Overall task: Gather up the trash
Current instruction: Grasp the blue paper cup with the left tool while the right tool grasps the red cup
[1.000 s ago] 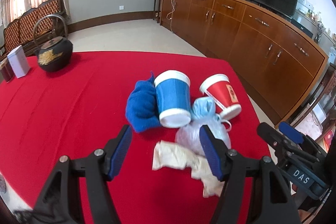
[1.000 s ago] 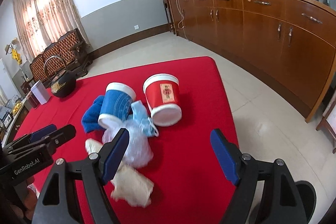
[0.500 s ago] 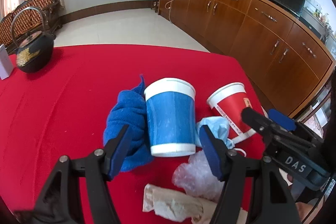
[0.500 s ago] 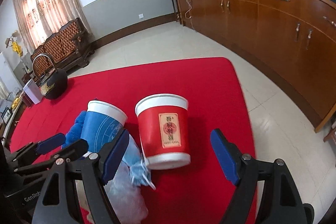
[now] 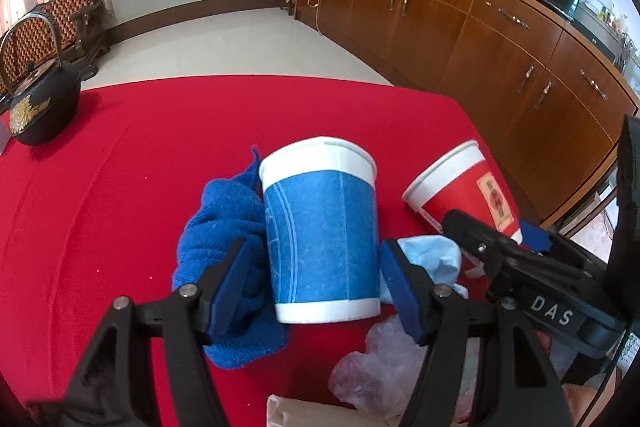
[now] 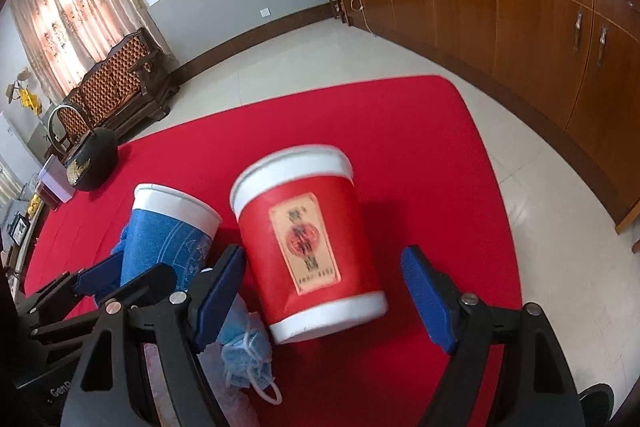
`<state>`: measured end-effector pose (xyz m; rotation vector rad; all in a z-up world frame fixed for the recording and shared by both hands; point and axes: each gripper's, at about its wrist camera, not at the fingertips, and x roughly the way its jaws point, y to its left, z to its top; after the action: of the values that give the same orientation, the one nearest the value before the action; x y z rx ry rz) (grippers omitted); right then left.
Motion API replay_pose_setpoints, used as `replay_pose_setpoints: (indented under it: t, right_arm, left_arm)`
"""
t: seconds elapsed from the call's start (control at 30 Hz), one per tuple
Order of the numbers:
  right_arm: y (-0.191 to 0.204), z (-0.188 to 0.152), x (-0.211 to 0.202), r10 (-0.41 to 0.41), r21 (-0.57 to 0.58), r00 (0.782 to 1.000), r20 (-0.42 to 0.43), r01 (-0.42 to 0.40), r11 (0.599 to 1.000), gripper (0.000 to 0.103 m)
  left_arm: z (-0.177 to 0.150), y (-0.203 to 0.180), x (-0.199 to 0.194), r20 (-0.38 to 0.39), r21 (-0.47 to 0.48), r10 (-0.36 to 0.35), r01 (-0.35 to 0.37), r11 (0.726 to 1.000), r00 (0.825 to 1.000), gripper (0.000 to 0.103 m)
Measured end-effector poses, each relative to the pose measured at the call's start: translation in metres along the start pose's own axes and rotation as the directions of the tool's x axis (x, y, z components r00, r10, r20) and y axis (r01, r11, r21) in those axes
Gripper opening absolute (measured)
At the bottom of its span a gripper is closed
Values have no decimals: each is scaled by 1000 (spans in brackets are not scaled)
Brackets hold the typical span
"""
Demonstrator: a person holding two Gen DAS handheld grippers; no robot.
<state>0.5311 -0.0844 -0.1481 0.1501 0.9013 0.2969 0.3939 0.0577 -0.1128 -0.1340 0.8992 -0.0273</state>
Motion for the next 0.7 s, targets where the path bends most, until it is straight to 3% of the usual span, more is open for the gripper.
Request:
replay_pose_setpoints:
  t: [0.13,0.2,0.4,0.7]
  right_arm:
    - [-4,-2,9,27,18,1000,-15,-26,999,81]
    - [-4,-3,9,35,11,999,-5,-35,999,71]
    - [1,-8,-1,33,-16,998,47,-33,999,64]
    - [-10,-19,-14,47,5,998,29,-47,999,62]
  left_arm:
    - [-3,0,-1,-2,16,-10,10,1000,1000,68]
    - [-4,0,-2,0,20,-15,15,1000,1000,68]
    - [0,-1,0,-6,26,-20,20,999,1000,68]
    - [0,-3,9,-4,34,-25,25,999,1000,63]
